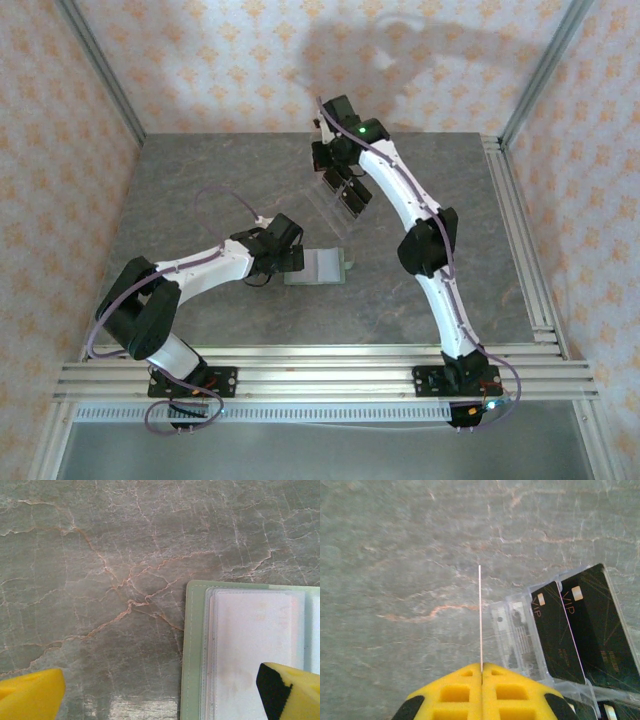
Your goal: Put the credit cards into the card holder
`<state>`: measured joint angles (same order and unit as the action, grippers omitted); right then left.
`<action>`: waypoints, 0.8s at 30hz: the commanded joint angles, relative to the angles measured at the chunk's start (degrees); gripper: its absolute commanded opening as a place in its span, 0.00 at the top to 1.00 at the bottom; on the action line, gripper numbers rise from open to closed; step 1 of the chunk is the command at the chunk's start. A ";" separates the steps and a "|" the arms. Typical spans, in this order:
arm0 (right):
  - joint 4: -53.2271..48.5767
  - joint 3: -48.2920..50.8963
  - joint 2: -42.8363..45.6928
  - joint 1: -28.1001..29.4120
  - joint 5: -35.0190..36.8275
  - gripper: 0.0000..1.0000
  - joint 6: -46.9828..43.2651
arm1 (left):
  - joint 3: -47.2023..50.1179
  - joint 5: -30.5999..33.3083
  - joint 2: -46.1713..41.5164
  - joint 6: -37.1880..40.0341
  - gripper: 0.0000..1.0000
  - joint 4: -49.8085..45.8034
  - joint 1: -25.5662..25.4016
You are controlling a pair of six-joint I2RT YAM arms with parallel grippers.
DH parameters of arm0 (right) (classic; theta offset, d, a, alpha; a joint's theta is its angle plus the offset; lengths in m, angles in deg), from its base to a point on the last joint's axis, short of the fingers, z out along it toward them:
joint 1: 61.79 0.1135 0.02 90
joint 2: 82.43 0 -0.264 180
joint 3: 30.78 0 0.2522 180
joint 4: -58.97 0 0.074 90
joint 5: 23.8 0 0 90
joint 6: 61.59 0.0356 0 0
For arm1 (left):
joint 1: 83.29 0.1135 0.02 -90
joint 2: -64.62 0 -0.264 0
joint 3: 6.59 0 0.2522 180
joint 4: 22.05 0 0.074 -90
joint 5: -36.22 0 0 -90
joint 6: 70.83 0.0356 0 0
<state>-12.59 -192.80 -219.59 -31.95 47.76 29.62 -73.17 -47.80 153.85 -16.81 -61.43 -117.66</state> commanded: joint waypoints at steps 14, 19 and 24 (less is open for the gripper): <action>27.15 55.86 35.43 1.71 -8.36 1.00 12.49 | -0.89 0.40 -0.70 5.02 0.00 -2.55 -0.15; 41.12 77.10 44.84 2.90 -10.92 1.00 20.07 | -1.13 0.49 1.31 5.05 0.00 -1.85 -0.83; 53.11 91.73 51.02 4.67 -10.88 1.00 26.48 | -2.38 0.59 3.46 6.67 0.00 -1.45 -1.38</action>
<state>28.85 -105.11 -172.14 -28.17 37.77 50.47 -73.48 -47.80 156.12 -12.18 -62.20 -118.51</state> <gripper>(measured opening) 0.040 0.998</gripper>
